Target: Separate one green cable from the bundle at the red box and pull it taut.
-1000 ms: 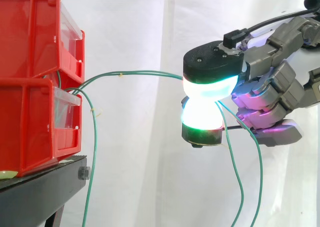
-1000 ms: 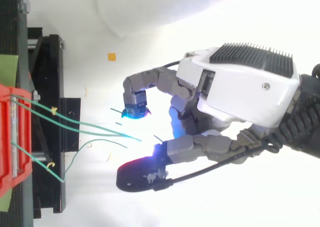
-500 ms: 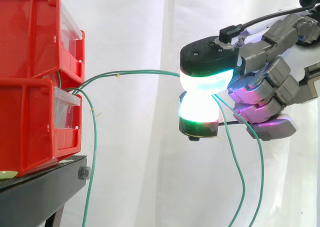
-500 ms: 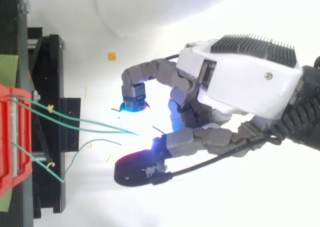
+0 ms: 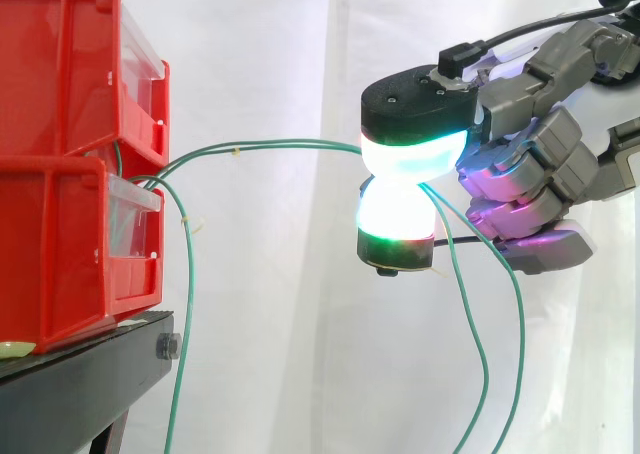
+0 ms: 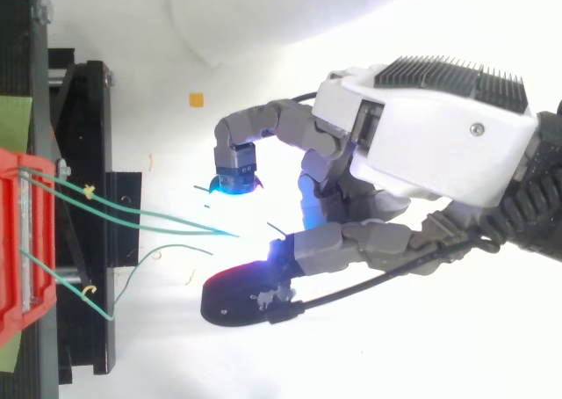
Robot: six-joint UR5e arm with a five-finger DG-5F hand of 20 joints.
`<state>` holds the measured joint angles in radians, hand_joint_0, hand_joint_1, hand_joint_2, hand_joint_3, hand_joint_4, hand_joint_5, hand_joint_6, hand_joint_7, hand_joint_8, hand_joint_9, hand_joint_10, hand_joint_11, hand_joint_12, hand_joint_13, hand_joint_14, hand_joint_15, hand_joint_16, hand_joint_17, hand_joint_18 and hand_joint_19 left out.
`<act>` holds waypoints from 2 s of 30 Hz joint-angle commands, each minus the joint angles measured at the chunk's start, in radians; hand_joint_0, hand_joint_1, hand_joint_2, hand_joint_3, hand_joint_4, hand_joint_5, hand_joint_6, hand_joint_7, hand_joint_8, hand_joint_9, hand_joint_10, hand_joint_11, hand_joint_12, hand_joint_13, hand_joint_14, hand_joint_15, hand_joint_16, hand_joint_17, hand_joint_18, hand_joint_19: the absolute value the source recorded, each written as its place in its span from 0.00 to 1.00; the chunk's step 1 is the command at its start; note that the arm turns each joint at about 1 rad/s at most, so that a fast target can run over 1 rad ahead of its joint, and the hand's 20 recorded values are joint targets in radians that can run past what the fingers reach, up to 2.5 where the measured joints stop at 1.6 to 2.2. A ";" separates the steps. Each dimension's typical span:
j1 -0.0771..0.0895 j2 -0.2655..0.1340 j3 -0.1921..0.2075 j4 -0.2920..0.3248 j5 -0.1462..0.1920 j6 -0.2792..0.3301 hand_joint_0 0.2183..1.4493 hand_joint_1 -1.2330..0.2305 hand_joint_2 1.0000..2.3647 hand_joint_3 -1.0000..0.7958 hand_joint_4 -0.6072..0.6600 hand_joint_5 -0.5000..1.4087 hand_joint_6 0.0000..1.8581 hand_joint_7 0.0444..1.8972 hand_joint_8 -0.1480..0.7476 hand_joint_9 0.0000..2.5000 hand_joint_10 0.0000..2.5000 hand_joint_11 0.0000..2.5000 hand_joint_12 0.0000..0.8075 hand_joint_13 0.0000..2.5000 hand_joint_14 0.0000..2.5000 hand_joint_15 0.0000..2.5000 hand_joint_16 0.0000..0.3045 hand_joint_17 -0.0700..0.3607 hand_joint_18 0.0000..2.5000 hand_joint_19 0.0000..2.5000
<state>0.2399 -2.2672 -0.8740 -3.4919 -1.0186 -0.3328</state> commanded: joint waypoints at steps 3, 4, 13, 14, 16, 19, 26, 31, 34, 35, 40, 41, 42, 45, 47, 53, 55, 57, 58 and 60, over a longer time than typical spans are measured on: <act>0.001 0.000 0.000 0.001 -0.001 0.001 0.40 0.39 0.00 0.28 0.74 0.26 0.35 0.65 0.44 0.59 0.29 0.74 0.39 0.43 0.59 0.50 0.15 0.41 0.47 0.49; 0.001 0.000 0.000 0.002 -0.001 0.003 0.40 0.38 0.00 0.28 0.74 0.26 0.35 0.65 0.44 0.59 0.29 0.73 0.39 0.43 0.59 0.50 0.16 0.41 0.47 0.49; 0.002 0.000 -0.003 0.008 -0.017 0.112 0.41 0.39 0.00 0.28 0.74 0.26 0.35 0.65 0.43 0.59 0.29 0.73 0.39 0.43 0.58 0.50 0.15 0.41 0.48 0.49; 0.002 0.000 -0.005 0.010 -0.020 0.126 0.41 0.39 0.00 0.28 0.74 0.26 0.35 0.65 0.44 0.59 0.29 0.74 0.40 0.43 0.58 0.51 0.15 0.41 0.48 0.49; 0.004 0.000 -0.008 0.010 -0.026 0.166 0.41 0.39 0.00 0.28 0.74 0.26 0.35 0.65 0.44 0.59 0.29 0.74 0.39 0.43 0.58 0.50 0.15 0.41 0.48 0.50; 0.006 0.000 -0.008 0.007 -0.029 0.207 0.41 0.39 0.00 0.28 0.74 0.26 0.35 0.65 0.44 0.59 0.29 0.74 0.40 0.43 0.58 0.51 0.15 0.41 0.48 0.49; 0.007 0.000 -0.010 0.005 -0.029 0.207 0.41 0.39 0.00 0.28 0.74 0.26 0.35 0.65 0.44 0.59 0.29 0.74 0.39 0.43 0.58 0.50 0.15 0.41 0.48 0.50; 0.007 0.000 -0.010 0.005 -0.032 0.196 0.41 0.39 0.00 0.28 0.74 0.26 0.35 0.65 0.43 0.59 0.30 0.74 0.39 0.43 0.58 0.50 0.15 0.41 0.48 0.50; 0.007 0.000 -0.010 0.005 -0.032 0.186 0.41 0.39 0.00 0.28 0.74 0.26 0.35 0.65 0.44 0.59 0.30 0.74 0.39 0.43 0.58 0.51 0.15 0.41 0.48 0.50; 0.007 0.000 -0.010 0.005 -0.032 0.182 0.41 0.39 0.00 0.28 0.73 0.26 0.35 0.65 0.43 0.59 0.30 0.74 0.40 0.43 0.58 0.51 0.16 0.41 0.48 0.49; 0.007 0.000 -0.011 0.005 -0.031 0.178 0.27 0.39 0.00 0.28 0.72 0.25 0.35 0.65 0.45 0.59 0.26 0.76 0.42 0.42 0.60 0.50 0.17 0.43 0.47 0.50; 0.007 0.000 -0.011 0.005 -0.031 0.178 0.24 0.40 0.00 0.28 0.72 0.26 0.35 0.66 0.47 0.59 0.25 0.76 0.43 0.42 0.62 0.49 0.18 0.44 0.47 0.50; 0.007 0.000 -0.011 0.005 -0.031 0.178 0.24 0.40 0.00 0.28 0.72 0.26 0.35 0.66 0.48 0.59 0.25 0.76 0.44 0.42 0.62 0.48 0.18 0.44 0.48 0.49; 0.007 0.000 -0.011 0.008 -0.032 0.178 0.20 0.43 0.00 0.28 0.72 0.26 0.34 0.67 0.50 0.60 0.24 0.74 0.47 0.42 0.64 0.46 0.20 0.48 0.49 0.48; 0.007 0.000 -0.011 0.010 -0.032 0.178 0.19 0.45 0.00 0.28 0.72 0.26 0.34 0.68 0.50 0.60 0.22 0.75 0.48 0.42 0.65 0.45 0.20 0.49 0.49 0.48; 0.007 0.000 -0.013 0.010 -0.032 0.178 0.19 0.52 0.00 0.28 0.70 0.26 0.34 0.67 0.49 0.62 0.20 0.74 0.47 0.43 0.66 0.44 0.20 0.48 0.49 0.48; 0.007 0.000 -0.013 0.010 -0.032 0.178 0.21 0.52 0.00 0.28 0.70 0.26 0.35 0.66 0.48 0.62 0.20 0.75 0.45 0.43 0.64 0.45 0.19 0.47 0.49 0.49; 0.007 0.000 -0.014 0.010 -0.032 0.178 0.22 0.49 0.00 0.28 0.70 0.26 0.35 0.66 0.46 0.62 0.19 0.76 0.44 0.42 0.64 0.46 0.18 0.45 0.48 0.49; 0.007 0.000 -0.014 0.010 -0.032 0.178 0.23 0.47 0.00 0.28 0.70 0.26 0.35 0.65 0.46 0.62 0.19 0.77 0.43 0.43 0.63 0.47 0.18 0.45 0.48 0.49; 0.007 0.000 -0.014 0.010 -0.032 0.179 0.26 0.46 0.00 0.28 0.69 0.26 0.36 0.64 0.44 0.62 0.19 0.77 0.41 0.43 0.62 0.48 0.17 0.43 0.47 0.50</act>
<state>0.2469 -2.2673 -0.8878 -3.4822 -1.0508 -0.1543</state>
